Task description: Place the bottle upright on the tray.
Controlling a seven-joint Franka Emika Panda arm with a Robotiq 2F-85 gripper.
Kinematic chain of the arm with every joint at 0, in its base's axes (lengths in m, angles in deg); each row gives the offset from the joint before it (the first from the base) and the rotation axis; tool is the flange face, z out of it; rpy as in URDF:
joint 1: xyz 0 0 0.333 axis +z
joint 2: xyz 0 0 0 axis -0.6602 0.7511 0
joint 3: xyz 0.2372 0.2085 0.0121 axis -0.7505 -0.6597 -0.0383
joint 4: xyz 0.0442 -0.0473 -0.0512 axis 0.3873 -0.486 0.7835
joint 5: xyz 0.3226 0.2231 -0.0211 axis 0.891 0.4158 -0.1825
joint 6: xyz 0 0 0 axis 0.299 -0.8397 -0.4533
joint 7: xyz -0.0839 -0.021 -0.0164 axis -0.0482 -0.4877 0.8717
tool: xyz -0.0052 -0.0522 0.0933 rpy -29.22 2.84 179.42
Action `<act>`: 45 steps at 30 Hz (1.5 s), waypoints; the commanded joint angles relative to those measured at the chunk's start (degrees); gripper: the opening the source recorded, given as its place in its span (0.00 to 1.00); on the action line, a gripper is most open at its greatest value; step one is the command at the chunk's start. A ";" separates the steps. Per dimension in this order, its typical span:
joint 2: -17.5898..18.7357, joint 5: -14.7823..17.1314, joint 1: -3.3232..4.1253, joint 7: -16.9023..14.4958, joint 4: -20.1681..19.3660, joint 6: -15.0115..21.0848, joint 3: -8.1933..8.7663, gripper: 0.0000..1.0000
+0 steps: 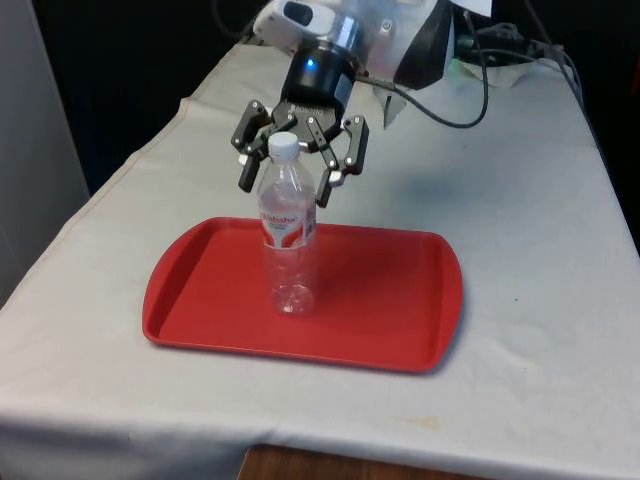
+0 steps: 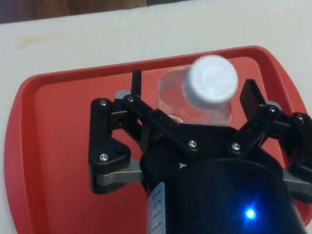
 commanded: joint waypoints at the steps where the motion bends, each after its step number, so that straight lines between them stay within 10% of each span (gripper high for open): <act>1: -1.09 0.34 0.40 -0.29 -0.69 -0.57 0.52 1.00; 45: -18.16 0.17 0.57 -1.09 -3.04 -10.20 0.06 1.00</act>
